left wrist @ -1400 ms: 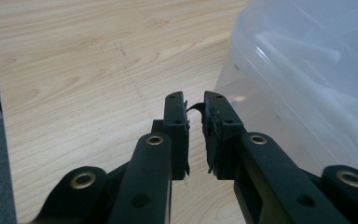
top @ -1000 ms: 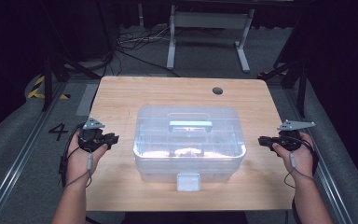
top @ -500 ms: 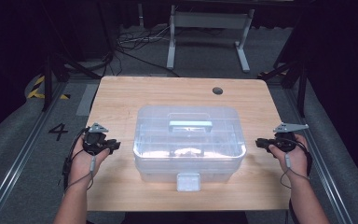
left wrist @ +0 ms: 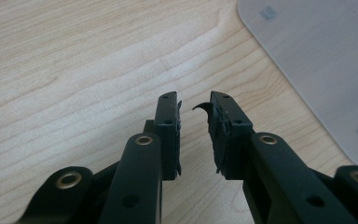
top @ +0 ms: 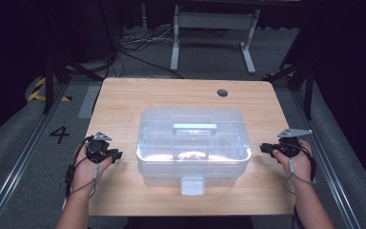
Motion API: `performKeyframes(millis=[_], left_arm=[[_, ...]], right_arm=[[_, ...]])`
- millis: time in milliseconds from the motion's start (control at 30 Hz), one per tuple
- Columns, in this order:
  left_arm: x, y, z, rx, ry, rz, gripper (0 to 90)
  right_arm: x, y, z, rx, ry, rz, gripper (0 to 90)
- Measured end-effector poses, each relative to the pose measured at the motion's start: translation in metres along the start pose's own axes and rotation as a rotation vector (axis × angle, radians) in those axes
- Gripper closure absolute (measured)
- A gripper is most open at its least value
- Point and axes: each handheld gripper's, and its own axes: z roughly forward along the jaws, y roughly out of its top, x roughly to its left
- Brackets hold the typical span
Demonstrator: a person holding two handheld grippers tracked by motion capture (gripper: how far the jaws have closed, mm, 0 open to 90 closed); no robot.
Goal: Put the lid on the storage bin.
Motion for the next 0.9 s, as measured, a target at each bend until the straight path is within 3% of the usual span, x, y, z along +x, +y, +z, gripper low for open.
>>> performKeyframes(millis=[300, 900], left_arm=[[0.002, -0.006, 0.004, 0.015, 0.013, -0.005, 72.9], [0.006, -0.011, 0.012, -0.015, 0.013, -0.005, 72.3]], right_arm=[[0.001, -0.004, 0.008, 0.002, -0.003, -0.009, 80.9], [0.001, -0.014, 0.017, -0.016, -0.028, -0.023, 80.2]])
